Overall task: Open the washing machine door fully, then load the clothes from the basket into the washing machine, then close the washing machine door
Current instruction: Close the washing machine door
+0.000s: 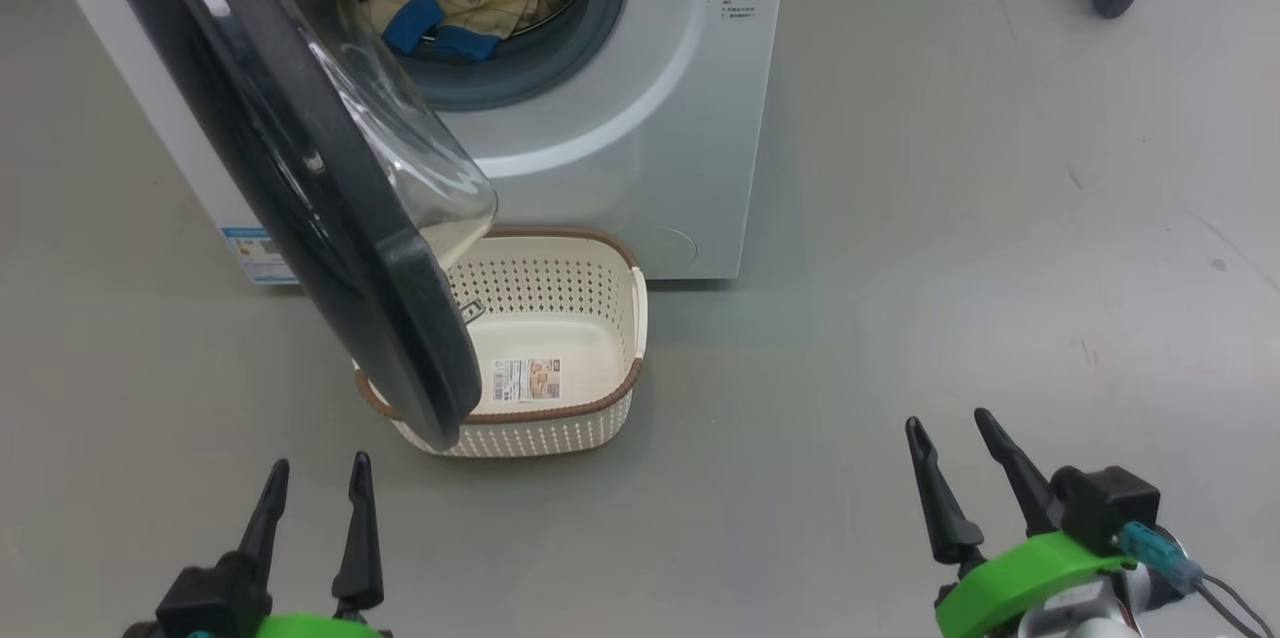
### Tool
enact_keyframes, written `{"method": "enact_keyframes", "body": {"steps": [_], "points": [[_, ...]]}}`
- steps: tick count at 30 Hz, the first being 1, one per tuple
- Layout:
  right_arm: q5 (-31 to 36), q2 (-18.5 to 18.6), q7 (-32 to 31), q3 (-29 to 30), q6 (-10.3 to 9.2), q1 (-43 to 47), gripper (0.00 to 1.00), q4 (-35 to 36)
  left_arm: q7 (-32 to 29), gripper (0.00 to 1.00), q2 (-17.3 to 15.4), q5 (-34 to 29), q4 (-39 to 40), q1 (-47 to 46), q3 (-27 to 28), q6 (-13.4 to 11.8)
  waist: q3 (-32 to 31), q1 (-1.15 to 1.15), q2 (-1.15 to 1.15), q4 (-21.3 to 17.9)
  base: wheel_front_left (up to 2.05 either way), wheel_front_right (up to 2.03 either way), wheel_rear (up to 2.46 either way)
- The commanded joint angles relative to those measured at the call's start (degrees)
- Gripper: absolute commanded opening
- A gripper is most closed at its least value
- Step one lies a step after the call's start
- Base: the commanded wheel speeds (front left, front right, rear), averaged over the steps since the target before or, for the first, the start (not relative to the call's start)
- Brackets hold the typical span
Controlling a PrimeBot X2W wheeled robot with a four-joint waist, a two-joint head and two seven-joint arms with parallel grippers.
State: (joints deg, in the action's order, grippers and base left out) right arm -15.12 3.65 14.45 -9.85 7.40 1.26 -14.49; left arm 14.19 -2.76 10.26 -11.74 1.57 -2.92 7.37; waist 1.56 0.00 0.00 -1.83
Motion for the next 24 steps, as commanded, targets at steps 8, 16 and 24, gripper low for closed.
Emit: {"method": "enact_keyframes", "body": {"steps": [8, 16, 24], "points": [[0.4, 0.3, 0.5, -0.3, 0.09, -1.0, 0.00, 1.3, 0.8, 1.00, -0.1, 0.2, 2.4, -1.3, 1.6, 0.1, 0.3, 0.00, 0.00, -0.3, 0.00, 0.00, 0.00], [0.6, 0.3, 0.5, -0.4, 0.09, -1.6, 0.00, 1.3, 0.8, 1.00, -0.1, 0.4, 2.4, -1.4, 1.9, 0.1, 0.7, 0.00, 0.00, -0.3, 0.00, 0.00, 0.00], [0.4, 0.0, 0.5, -3.0, 0.09, -5.2, 0.00, 1.5, 0.8, 1.00, -0.1, 1.0, 2.5, -2.0, 1.8, 0.1, 1.5, 0.00, 0.00, 0.4, 0.00, 0.00, 0.00]]}}
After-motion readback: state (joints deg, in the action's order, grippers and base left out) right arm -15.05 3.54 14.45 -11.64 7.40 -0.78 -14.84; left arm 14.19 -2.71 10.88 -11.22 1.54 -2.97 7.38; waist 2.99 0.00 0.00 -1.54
